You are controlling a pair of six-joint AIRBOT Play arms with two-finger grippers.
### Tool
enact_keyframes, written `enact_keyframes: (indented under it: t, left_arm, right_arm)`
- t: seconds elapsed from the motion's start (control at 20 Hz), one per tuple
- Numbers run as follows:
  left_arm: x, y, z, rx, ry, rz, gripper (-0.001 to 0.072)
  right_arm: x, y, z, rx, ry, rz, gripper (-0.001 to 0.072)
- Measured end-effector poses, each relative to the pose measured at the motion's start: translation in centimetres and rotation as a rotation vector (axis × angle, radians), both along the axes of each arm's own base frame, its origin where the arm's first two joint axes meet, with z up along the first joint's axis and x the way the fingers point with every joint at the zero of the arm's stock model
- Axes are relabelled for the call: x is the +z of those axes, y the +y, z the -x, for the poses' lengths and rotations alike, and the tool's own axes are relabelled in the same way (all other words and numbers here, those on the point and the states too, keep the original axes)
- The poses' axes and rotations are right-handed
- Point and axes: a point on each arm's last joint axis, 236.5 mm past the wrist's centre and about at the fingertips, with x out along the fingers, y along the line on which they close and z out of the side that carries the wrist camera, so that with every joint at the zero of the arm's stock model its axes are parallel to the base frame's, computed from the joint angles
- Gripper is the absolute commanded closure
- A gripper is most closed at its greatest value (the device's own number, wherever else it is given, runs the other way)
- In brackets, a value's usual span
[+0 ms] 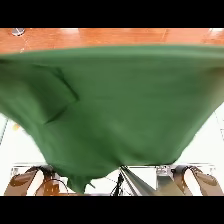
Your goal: Fold the shirts.
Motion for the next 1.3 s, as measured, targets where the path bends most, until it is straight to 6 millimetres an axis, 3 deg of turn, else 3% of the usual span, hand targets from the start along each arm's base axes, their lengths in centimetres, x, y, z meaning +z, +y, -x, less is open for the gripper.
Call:
enact_keyframes:
  t: [0.25, 0.45, 0.65, 0.8, 0.95, 1.15, 1.3]
  left_arm:
    - [-9.7, -1.6, -9.6, -0.047, 0.115, 0.188, 0.0672]
    - [-16.0, -3.1, -17.1, -0.046, 0.177, 0.278, 0.0671]
    - [-22.4, -4.6, -21.8, -0.025, 0.259, 0.37, 0.0671]
    - [-26.4, -5.0, -23.2, -0.008, 0.324, 0.403, 0.0671]
    - [-28.5, -5.3, -23.4, -0.004, 0.37, 0.422, 0.0671]
    - [-29.5, -5.2, -22.2, -0.04, 0.456, 0.426, 0.0671]
    - [-31.2, -5.2, -19.5, -0.108, 0.579, 0.382, 0.0671]
  right_arm:
    - [-11.5, -1.5, -9.7, 0.051, 0.188, -0.174, 0.068]
    - [-19.8, -2.0, -17.2, 0.059, 0.28, -0.353, 0.0681]
    - [-26.3, -2.4, -23.7, 0.007, 0.333, -0.465, 0.0681]
    - [-28.9, -1.7, -27.3, 0.005, 0.365, -0.516, 0.068]
    - [-30.6, -0.6, -28.6, 0.028, 0.416, -0.549, 0.068]
    - [-31.4, -1.1, -28.3, 0.039, 0.465, -0.578, 0.068]
    - [-32.2, -1.8, -25.9, 0.078, 0.558, -0.573, 0.068]
